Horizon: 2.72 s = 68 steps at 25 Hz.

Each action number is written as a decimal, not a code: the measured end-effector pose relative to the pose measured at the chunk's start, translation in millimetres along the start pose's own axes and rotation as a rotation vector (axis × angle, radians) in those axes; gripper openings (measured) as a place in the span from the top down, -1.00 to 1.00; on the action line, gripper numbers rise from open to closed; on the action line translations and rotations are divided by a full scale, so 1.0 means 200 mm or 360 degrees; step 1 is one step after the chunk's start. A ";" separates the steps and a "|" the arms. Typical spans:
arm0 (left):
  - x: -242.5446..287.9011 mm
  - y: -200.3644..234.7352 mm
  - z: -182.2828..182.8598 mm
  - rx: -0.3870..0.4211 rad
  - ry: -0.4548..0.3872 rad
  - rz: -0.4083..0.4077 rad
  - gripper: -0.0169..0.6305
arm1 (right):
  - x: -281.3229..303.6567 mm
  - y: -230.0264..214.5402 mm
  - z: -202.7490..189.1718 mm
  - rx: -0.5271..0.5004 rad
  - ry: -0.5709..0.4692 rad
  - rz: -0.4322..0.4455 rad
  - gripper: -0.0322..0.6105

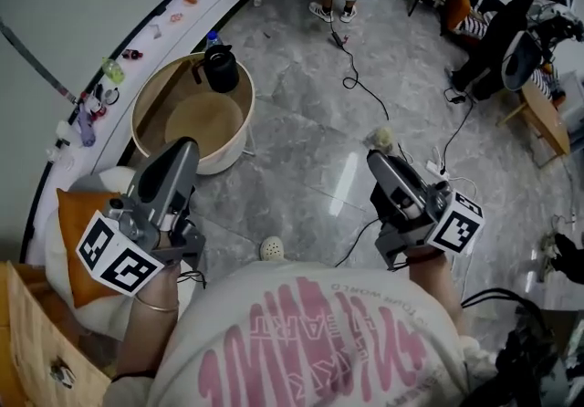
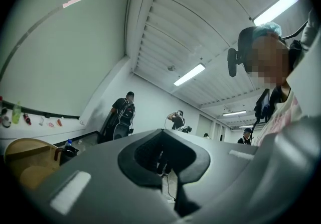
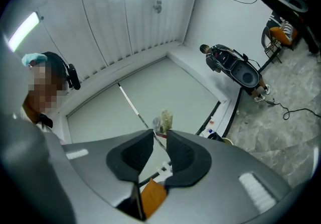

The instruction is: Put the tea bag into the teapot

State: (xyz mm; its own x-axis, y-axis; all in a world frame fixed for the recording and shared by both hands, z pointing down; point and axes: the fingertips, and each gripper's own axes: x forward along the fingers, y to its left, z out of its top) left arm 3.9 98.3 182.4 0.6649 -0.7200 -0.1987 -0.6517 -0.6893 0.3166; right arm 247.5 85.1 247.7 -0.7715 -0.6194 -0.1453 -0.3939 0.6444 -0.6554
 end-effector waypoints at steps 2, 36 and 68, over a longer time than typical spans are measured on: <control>0.03 0.11 0.02 0.0007 0.0010 0.0018 0.91 | 0.12 -0.04 0.03 0.0000 -0.0001 0.0018 0.63; 0.18 0.83 -0.01 0.0120 0.0177 -0.0022 0.91 | 0.81 -0.33 -0.03 0.0068 0.0200 -0.0106 0.63; 0.06 0.93 -0.06 0.0122 0.0097 0.0271 0.91 | 1.25 -0.41 -0.11 0.0069 0.0408 0.0192 0.63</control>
State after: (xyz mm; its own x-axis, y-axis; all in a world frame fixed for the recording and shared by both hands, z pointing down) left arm -105.5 -38.0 250.1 0.5620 -0.8222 -0.0908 -0.7811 -0.5636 0.2689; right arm 76.8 -112.1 280.6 -0.9148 -0.4023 -0.0353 -0.2745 0.6834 -0.6765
